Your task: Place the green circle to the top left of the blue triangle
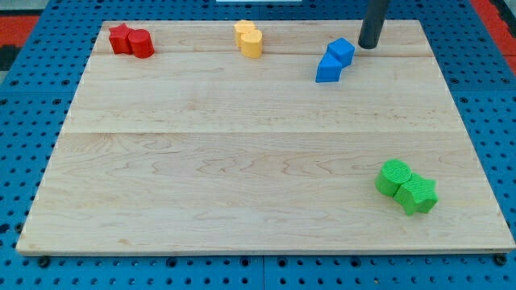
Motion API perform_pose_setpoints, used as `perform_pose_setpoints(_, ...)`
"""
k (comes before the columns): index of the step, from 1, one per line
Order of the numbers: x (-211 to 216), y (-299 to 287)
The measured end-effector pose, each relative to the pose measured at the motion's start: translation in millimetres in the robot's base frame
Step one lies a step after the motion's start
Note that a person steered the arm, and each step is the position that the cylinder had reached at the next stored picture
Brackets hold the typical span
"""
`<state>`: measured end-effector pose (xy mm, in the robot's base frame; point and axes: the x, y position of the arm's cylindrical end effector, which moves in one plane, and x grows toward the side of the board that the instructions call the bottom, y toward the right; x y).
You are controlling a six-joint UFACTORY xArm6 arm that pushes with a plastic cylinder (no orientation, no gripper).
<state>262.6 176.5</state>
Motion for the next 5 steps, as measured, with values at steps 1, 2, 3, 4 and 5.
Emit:
perform_pose_setpoints(1, 16, -37)
perform_pose_setpoints(2, 35, -67)
perform_pose_setpoints(3, 49, -97)
perform_pose_setpoints(4, 53, -103)
perform_pose_setpoints(5, 51, -90)
